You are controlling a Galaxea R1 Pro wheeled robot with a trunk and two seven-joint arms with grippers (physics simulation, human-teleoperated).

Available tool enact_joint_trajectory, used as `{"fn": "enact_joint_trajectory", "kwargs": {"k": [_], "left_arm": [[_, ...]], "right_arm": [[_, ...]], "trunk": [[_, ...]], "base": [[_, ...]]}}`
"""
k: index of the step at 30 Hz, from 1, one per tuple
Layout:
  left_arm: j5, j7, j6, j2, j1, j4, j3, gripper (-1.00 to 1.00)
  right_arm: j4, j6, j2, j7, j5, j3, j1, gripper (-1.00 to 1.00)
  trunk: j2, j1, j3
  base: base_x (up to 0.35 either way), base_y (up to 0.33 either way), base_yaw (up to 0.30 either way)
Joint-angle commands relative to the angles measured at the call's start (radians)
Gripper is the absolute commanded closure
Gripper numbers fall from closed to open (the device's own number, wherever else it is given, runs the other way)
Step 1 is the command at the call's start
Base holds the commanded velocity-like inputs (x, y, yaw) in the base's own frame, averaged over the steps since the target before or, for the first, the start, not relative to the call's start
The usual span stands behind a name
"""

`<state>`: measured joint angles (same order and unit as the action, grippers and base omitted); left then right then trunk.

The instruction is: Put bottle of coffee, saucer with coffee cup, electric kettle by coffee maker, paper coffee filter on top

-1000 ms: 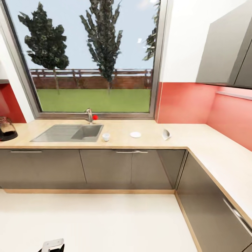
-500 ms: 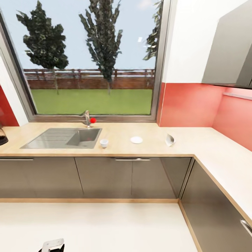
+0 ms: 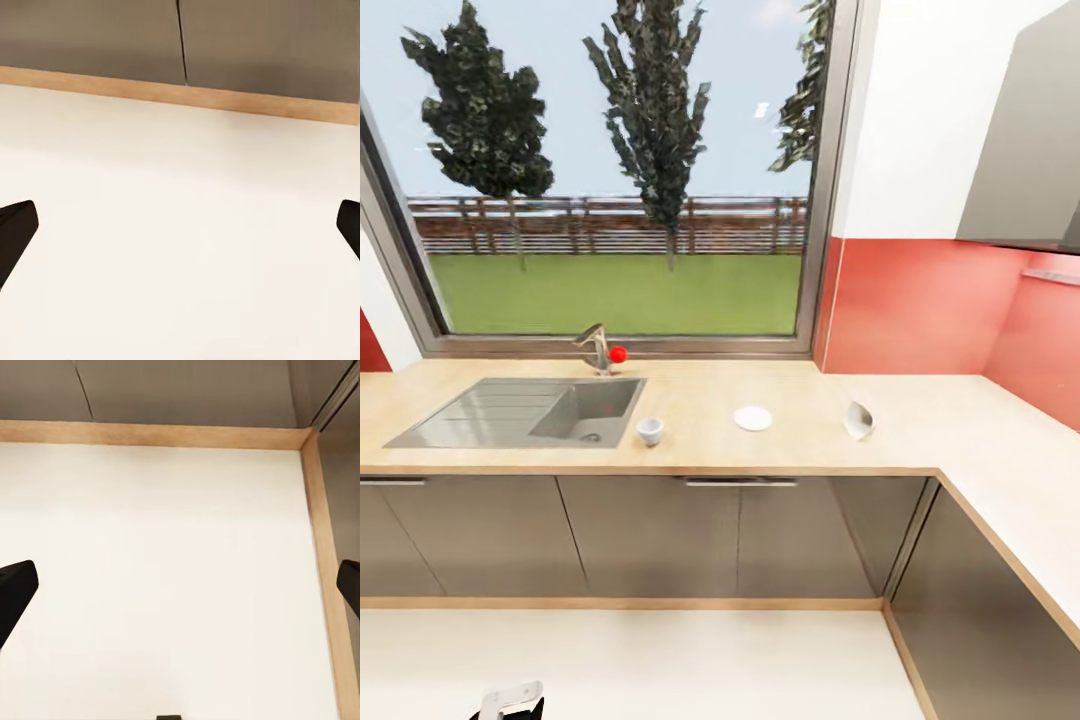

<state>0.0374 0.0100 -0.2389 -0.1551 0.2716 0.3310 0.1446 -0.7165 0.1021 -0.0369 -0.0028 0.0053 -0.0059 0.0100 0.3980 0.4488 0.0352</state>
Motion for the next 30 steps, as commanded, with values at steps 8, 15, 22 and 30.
{"fn": "enact_joint_trajectory", "kwargs": {"k": [8, 15, 22, 30], "left_arm": [[0.001, -0.002, 0.0, -0.002, -0.024, -0.055, 0.001, -1.0], [-0.05, -0.007, 0.005, -0.03, -0.115, -0.174, 0.0, -1.0], [-0.091, -0.01, 0.01, -0.039, -0.218, -0.246, 0.0, -1.0], [-0.145, -0.016, 0.054, -0.039, -0.298, -0.266, 0.0, -1.0]], "right_arm": [[-0.004, 0.004, -0.001, -0.001, -0.001, -0.002, 0.001, -1.0], [-0.004, 0.004, 0.0, -0.004, -0.002, -0.002, 0.001, -1.0], [-0.009, 0.003, 0.0, -0.014, -0.005, -0.003, 0.001, -1.0], [-0.016, 0.003, 0.002, -0.016, -0.007, -0.005, 0.001, -1.0]], "trunk": [[0.002, 0.001, 0.002], [0.002, 0.001, 0.002], [0.002, 0.001, 0.002], [0.002, 0.001, -0.004]], "base": [[0.33, 0.0, 0.0], [0.289, 0.0, 0.0], [0.256, 0.0, 0.0], [0.235, 0.0, -0.013]]}}
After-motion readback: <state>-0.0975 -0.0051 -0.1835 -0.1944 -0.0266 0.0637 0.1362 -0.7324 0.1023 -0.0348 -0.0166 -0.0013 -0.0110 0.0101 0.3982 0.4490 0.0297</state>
